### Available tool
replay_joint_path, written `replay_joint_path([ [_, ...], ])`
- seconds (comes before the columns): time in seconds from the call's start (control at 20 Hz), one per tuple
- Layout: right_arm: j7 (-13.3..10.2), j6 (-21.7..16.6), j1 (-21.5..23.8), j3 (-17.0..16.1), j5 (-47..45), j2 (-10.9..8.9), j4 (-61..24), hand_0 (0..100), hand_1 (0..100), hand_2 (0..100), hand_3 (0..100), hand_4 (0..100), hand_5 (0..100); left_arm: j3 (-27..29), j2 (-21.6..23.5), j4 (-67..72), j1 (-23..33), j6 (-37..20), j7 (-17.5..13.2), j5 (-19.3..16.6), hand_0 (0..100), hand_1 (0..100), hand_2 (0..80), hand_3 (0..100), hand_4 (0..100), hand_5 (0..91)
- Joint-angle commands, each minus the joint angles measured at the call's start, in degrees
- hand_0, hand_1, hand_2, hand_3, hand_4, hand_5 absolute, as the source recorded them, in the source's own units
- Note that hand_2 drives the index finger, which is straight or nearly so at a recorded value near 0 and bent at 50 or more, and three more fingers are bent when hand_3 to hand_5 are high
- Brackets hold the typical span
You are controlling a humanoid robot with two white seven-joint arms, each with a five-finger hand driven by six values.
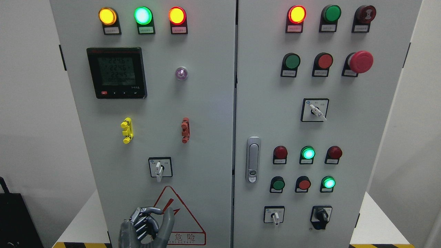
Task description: Turn on light switch 1
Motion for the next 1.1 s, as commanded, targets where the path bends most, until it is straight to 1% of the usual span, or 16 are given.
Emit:
replay_joint_path([
  [0.0, 0.03, -0.01, 0.0, 0.04, 0.0, -0.06, 0.0, 0, 0, 0, 0, 0, 0, 2.64, -0.17, 0.04, -1.83, 0.93, 0.21, 0.26, 18, 62, 56.1, 97, 100, 86.9],
  [0.25, 0.03, -0.01, 0.0, 0.04, 0.0, 0.03, 0.0, 0, 0, 0, 0, 0, 0, 2.73, -0.26, 0.04, -3.41, 2.42, 0.21, 0.17, 18, 62, 56.2, 97, 100, 86.9],
  [0.65, 0.03, -0.01, 0.0, 0.04, 0.0, 0.03, 0.0, 0, 0, 0, 0, 0, 0, 2.2, -0.61, 0.12, -5.26, 2.78, 0.3, -0.18, 18, 62, 56.2, 97, 100, 86.9],
  [0.8, 0.03, -0.01, 0.0, 0.04, 0.0, 0.03, 0.0, 0, 0, 0, 0, 0, 0, 1.85, -0.61, 0.12, -5.53, 4.0, 0.38, -1.49, 18, 62, 55.8, 97, 100, 86.9],
  [0.9, 0.03, -0.01, 0.0, 0.04, 0.0, 0.03, 0.0, 0, 0, 0, 0, 0, 0, 1.41, -0.61, 0.12, -5.53, 4.18, 1.52, -1.76, 18, 62, 55.6, 97, 100, 86.9],
  [1.05, 0.03, -0.01, 0.0, -0.05, 0.0, 0.03, 0.0, 0, 0, 0, 0, 0, 0, 1.14, -0.61, 0.12, -5.88, 4.45, 2.32, -1.85, 18, 62, 55.5, 97, 100, 86.8],
])
